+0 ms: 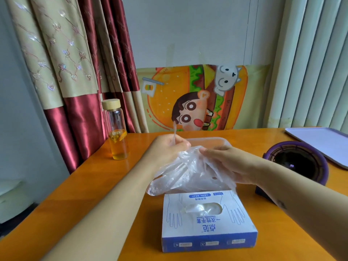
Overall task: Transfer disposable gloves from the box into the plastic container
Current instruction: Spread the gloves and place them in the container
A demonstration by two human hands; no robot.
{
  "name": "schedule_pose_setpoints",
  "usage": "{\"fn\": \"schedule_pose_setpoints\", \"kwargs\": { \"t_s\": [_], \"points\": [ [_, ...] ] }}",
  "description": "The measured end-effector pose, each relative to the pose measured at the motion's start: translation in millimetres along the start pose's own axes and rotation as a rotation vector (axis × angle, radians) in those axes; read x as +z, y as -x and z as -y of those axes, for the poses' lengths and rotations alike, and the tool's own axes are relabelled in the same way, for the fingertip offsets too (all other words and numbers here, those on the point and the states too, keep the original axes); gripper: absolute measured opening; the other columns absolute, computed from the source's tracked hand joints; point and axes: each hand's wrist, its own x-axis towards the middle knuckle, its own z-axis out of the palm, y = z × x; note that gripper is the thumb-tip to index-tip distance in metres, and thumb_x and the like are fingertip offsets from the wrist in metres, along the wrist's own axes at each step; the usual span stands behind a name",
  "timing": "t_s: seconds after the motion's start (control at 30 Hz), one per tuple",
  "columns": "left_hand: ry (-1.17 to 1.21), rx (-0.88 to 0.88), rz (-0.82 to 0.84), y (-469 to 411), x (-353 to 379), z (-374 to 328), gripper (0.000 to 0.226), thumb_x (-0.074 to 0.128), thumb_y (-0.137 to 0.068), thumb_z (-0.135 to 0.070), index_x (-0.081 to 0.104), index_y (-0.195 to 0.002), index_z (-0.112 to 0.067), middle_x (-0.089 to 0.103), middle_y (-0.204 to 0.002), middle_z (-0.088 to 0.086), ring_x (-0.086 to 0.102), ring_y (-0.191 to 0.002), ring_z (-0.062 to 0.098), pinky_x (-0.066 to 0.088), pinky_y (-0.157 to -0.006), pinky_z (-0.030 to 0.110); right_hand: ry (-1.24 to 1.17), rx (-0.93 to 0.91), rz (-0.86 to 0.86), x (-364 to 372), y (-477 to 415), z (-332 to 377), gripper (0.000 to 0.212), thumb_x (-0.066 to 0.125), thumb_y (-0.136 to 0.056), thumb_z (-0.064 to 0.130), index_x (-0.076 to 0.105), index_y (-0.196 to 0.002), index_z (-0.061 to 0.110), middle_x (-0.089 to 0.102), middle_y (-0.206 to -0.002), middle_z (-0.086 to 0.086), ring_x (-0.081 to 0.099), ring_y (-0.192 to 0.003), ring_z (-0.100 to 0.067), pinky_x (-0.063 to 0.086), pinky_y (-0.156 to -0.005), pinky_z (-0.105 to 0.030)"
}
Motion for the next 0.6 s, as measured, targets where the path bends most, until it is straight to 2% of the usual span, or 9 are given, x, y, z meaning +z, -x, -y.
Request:
{"fn": "schedule_pose_setpoints", "kwargs": {
  "t_s": [0.03,0.1,0.17,0.27,0.37,0.43,0.47,0.53,0.6],
  "points": [
    [0.001,-0.031,-0.012,-6,0,0,0.008,0.063,-0.090,-0.019,0.070,-0.090,-0.016,0.066,-0.088,-0.010,0.059,-0.083,0.000,0.045,-0.066,0.013,0.018,-0.033,-0.048,-4,-1,-1,0.036,0.055,-0.092,0.036,0.063,-0.108,0.006,0.069,-0.091,-0.013,0.067,-0.078,-0.023,0.055,-0.072,-0.035],
    [0.009,-0.101,-0.037,-14,-1,4,0.010,0.061,-0.090,-0.018,0.069,-0.085,-0.017,0.066,-0.084,-0.008,0.060,-0.083,0.007,0.043,-0.064,0.018,0.031,-0.106,-0.184,-12,-1,1,0.032,0.056,-0.091,0.036,0.060,-0.109,0.010,0.065,-0.110,-0.016,0.064,-0.102,-0.028,0.055,-0.088,-0.043],
    [-0.002,-0.154,-0.050,-23,0,9,0.012,0.059,-0.092,-0.020,0.066,-0.083,-0.020,0.067,-0.083,-0.006,0.061,-0.085,0.010,0.043,-0.066,0.021,-0.005,-0.151,-0.259,-19,0,3,0.027,0.060,-0.088,0.033,0.058,-0.104,0.011,0.062,-0.110,-0.014,0.065,-0.095,-0.023,0.057,-0.081,-0.036],
    [-0.081,-0.171,-0.070,-34,2,15,0.012,0.053,-0.097,-0.024,0.064,-0.093,-0.021,0.064,-0.083,-0.004,0.057,-0.077,0.007,0.041,-0.062,0.018,0.016,-0.169,-0.212,-26,3,3,0.034,0.062,-0.084,0.034,0.055,-0.110,0.014,0.063,-0.106,-0.004,0.068,-0.079,-0.014,0.057,-0.076,-0.028],
    [-0.108,-0.194,-0.073,-46,0,19,0.015,0.050,-0.098,-0.026,0.063,-0.104,-0.020,0.058,-0.081,-0.004,0.051,-0.073,0.004,0.036,-0.060,0.016,0.200,-0.302,-0.178,-31,6,-5,0.058,0.065,-0.070,0.056,0.050,-0.117,0.026,0.058,-0.120,0.010,0.064,-0.100,-0.004,0.055,-0.086,-0.029],
    [-0.078,-0.228,-0.073,-50,-2,22,0.018,0.052,-0.097,-0.028,0.064,-0.107,-0.019,0.059,-0.085,-0.006,0.053,-0.078,0.006,0.039,-0.066,0.020,0.356,-0.473,-0.205,-32,11,-11,0.068,0.071,-0.063,0.067,0.046,-0.118,0.037,0.050,-0.127,0.023,0.054,-0.113,0.005,0.050,-0.090,-0.022],
    [-0.051,-0.251,-0.079,-52,-3,24,0.018,0.054,-0.096,-0.028,0.065,-0.107,-0.018,0.061,-0.088,-0.005,0.055,-0.082,0.008,0.041,-0.069,0.023,0.463,-0.567,-0.234,-33,13,-14,0.068,0.073,-0.062,0.065,0.045,-0.118,0.038,0.048,-0.129,0.026,0.050,-0.118,0.006,0.047,-0.092,-0.018],
    [0.052,-0.310,-0.088,-53,-5,25,0.016,0.058,-0.095,-0.024,0.066,-0.105,-0.015,0.064,-0.087,-0.002,0.059,-0.079,0.011,0.045,-0.067,0.023,0.714,-0.759,-0.292,-36,12,-21,0.055,0.072,-0.068,0.054,0.049,-0.113,0.034,0.045,-0.134,0.020,0.043,-0.126,0.001,0.042,-0.097,-0.016],
    [0.154,-0.361,-0.058,-53,-7,25,0.019,0.059,-0.094,-0.018,0.066,-0.110,-0.009,0.062,-0.083,0.001,0.058,-0.073,0.012,0.046,-0.064,0.022,0.999,-0.876,-0.331,-36,8,-24,0.028,0.066,-0.077,0.041,0.054,-0.100,0.029,0.042,-0.140,0.008,0.040,-0.130,-0.010,0.041,-0.101,-0.024]
  ]
}}
